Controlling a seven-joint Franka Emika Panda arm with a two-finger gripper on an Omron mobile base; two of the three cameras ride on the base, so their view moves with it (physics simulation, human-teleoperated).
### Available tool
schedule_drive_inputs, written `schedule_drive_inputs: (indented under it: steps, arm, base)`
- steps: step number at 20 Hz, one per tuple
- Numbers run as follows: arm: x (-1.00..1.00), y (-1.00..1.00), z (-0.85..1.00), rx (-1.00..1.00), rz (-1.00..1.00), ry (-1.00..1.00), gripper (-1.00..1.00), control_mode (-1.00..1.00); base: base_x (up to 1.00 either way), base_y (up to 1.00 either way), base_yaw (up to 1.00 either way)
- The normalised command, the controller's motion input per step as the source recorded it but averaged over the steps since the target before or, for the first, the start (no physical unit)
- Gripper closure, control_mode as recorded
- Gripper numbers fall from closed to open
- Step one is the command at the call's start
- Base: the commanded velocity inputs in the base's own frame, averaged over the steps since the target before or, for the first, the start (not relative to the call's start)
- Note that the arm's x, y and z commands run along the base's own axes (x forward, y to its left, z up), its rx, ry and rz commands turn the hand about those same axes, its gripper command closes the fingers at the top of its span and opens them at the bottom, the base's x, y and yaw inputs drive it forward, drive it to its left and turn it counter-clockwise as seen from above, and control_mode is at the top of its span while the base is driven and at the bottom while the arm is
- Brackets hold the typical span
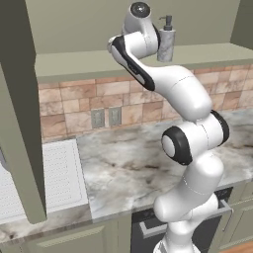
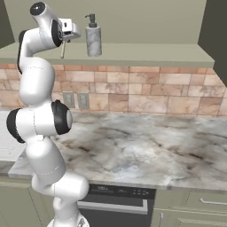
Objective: Pick up the dish brush and soap dispenser from the sink, and place them back in the cabinet, and close the cabinet doors.
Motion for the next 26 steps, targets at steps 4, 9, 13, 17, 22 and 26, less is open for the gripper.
schedule_drive_inputs:
  steps: [4,9,13,17,22,26]
  arm:
    - [0.00,0.04,-0.06,0.00,0.01,0.00,-1.00,-1.00]
    - [0.00,0.00,0.00,0.00,0.01,0.00,-1.00,-1.00]
    - [0.00,0.00,0.00,0.00,0.00,0.00,-1.00,-1.00]
    - [0.00,0.00,0.00,0.00,0.00,0.00,-1.00,-1.00]
    - [-0.22,0.00,-0.02,0.00,0.00,0.00,-1.00,-1.00]
    - [-0.30,0.00,-0.07,0.00,0.00,0.00,-1.00,-1.00]
  base:
    - [0.00,0.00,0.00]
    - [0.00,0.00,0.00]
    - [0.00,0.00,0.00]
    - [0.00,0.00,0.00]
    - [0.00,0.00,0.00]
    - [0.00,0.00,0.00]
